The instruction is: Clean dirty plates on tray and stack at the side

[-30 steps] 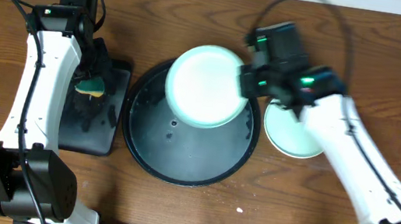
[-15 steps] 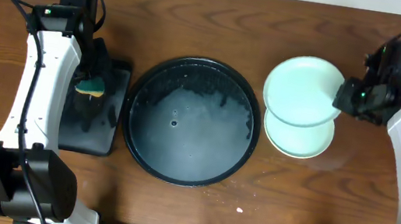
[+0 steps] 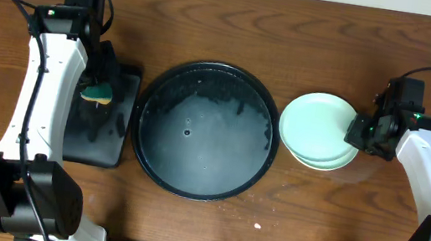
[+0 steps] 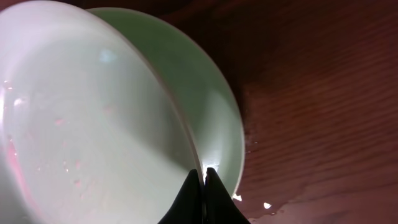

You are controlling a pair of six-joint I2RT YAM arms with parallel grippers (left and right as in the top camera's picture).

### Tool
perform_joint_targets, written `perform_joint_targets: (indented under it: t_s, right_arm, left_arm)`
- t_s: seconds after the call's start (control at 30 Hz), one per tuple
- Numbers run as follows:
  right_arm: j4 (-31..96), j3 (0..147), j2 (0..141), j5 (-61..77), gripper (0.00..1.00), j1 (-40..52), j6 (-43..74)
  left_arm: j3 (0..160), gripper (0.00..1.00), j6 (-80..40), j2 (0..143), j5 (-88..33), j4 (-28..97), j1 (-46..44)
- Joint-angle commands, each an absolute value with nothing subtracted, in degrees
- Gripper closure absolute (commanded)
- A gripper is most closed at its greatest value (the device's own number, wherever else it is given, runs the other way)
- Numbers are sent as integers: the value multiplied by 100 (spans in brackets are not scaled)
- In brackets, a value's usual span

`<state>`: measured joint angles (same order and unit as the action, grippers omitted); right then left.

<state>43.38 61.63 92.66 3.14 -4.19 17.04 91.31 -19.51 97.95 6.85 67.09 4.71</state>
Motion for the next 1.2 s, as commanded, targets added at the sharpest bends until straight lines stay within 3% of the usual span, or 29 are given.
perform_joint_targets:
  t_s: [0.0, 0.03, 0.13, 0.2, 0.43, 0.67, 0.83, 1.17]
  right_arm:
    - [4305, 6130, 9271, 117, 96, -443, 1839]
    - [4305, 6130, 9271, 86, 93, -440, 1839]
    - [4276, 6130, 9271, 89, 69, -440, 1839]
    - [4235, 6132, 9271, 113, 58, -440, 1835]
    - [4110, 6278, 9268, 1221, 49, -364, 1249]
    - [4222, 6759, 9268, 1317, 41, 97, 1037]
    - [4224, 7157, 9268, 1317, 31, 427, 913]
    - [4348, 7338, 9268, 1315, 25, 585, 910]
  left_arm:
    - [9198, 93, -2025, 9817, 797, 6724, 475]
    - [9198, 93, -2025, 9817, 797, 6724, 475]
    - [9198, 93, -2025, 9817, 797, 6726, 475]
    - [9198, 93, -2025, 9817, 797, 6724, 475]
    - [9190, 93, -1994, 9817, 797, 6740, 475]
    - [8683, 93, -1592, 9845, 794, 6545, 486]
    - [7946, 92, -1243, 9870, 799, 5811, 493]
    - [6375, 91, -1247, 9885, 403, 4084, 631]
